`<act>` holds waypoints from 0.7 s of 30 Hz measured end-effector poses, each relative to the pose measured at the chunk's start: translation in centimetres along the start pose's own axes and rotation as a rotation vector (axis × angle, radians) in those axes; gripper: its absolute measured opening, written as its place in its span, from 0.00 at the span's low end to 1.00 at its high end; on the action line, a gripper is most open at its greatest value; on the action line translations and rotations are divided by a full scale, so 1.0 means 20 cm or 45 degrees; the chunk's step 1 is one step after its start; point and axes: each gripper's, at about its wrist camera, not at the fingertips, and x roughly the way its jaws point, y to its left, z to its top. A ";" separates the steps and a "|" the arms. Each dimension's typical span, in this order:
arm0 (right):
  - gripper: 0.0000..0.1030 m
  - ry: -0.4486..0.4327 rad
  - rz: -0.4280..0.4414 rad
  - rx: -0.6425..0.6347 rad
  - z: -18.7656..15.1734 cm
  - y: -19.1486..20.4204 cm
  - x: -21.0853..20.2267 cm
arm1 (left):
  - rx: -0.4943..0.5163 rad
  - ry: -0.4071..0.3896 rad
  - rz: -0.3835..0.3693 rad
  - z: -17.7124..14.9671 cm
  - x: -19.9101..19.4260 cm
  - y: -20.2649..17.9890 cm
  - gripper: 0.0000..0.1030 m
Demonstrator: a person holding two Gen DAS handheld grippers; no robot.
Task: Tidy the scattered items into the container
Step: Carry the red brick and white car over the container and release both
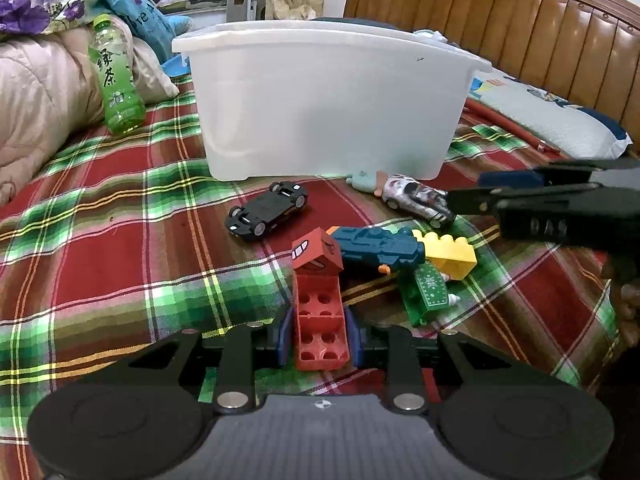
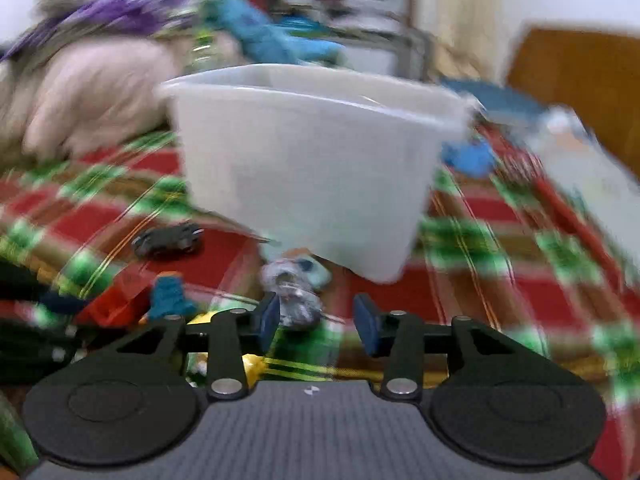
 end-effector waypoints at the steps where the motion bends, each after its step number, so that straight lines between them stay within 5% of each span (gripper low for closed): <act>1: 0.41 -0.009 0.008 -0.050 0.01 0.03 0.00 | 0.000 0.000 0.000 0.00 0.00 0.00 0.30; 4: 0.41 -0.006 -0.018 -0.135 0.03 0.08 0.05 | -0.004 0.003 -0.001 0.00 0.00 0.00 0.30; 11: 0.36 0.133 -0.032 -0.036 0.02 0.04 0.23 | -0.005 0.010 0.005 0.02 0.03 0.01 0.30; 21: 0.32 0.010 -0.087 0.047 0.09 0.00 0.01 | 0.031 -0.124 -0.038 0.18 -0.13 0.00 0.27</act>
